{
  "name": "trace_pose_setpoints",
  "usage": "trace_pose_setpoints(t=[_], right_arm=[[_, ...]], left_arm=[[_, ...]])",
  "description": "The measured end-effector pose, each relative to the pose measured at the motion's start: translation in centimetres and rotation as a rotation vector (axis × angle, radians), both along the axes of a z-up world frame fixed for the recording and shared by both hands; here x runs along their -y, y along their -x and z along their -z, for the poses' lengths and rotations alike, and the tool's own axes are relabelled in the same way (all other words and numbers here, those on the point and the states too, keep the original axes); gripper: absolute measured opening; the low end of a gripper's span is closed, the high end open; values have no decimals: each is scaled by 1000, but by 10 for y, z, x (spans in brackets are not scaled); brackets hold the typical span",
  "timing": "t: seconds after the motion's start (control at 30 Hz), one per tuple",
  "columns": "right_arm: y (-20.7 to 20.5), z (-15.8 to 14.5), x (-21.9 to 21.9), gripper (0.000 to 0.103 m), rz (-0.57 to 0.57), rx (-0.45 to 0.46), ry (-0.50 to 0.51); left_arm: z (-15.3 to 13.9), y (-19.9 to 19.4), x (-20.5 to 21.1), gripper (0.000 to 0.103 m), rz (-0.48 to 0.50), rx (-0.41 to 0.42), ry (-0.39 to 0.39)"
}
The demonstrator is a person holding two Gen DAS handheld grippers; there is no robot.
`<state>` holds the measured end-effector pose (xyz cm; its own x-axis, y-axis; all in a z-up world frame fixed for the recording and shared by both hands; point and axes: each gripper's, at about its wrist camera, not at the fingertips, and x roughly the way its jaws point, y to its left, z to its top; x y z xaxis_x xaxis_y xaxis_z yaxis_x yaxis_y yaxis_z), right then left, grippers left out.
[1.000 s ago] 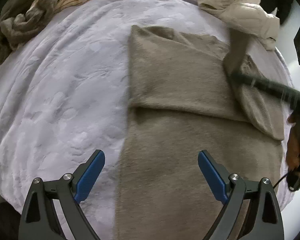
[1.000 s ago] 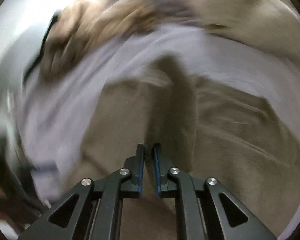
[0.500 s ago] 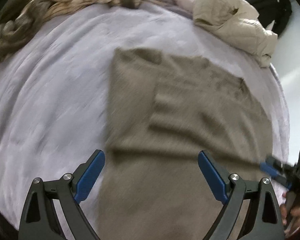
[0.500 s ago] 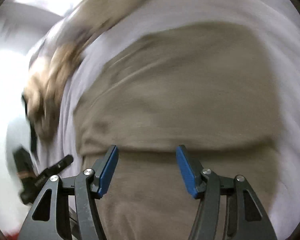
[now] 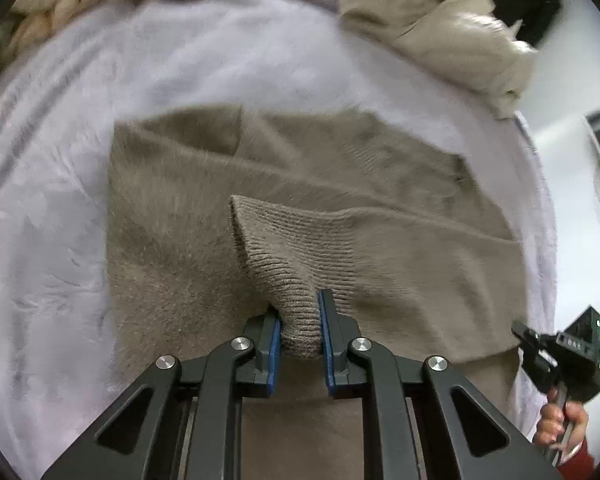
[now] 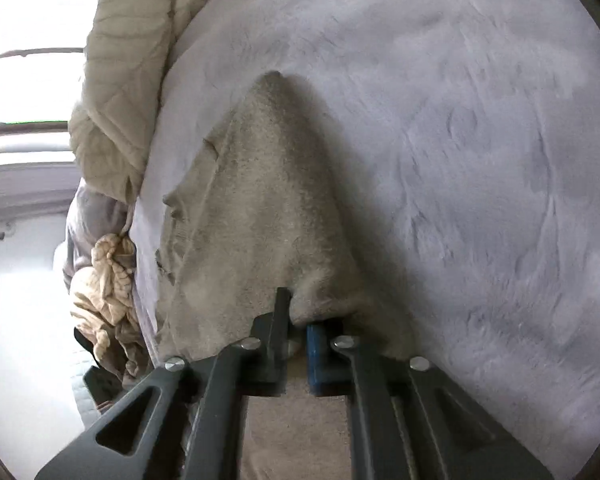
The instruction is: Fold small clothes
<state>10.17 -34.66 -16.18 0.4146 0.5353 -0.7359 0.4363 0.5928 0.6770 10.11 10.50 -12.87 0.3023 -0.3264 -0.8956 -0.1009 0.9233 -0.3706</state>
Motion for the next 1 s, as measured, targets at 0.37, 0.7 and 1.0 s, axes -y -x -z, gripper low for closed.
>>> trace_pose_setpoints(t=[0.37,0.7,1.0], right_arm=[[-4,8,-1,8,-187,22,164],[27,-15,1,75,-179,-8,122],[51,-40,-36,103,-264,-10,182]], left_arm=[[15,29,-13,37,-35,-4,-133],[-4,69,-39,64,-88,-72,-234],[-22,117,-5,101,-31,-89,-243]])
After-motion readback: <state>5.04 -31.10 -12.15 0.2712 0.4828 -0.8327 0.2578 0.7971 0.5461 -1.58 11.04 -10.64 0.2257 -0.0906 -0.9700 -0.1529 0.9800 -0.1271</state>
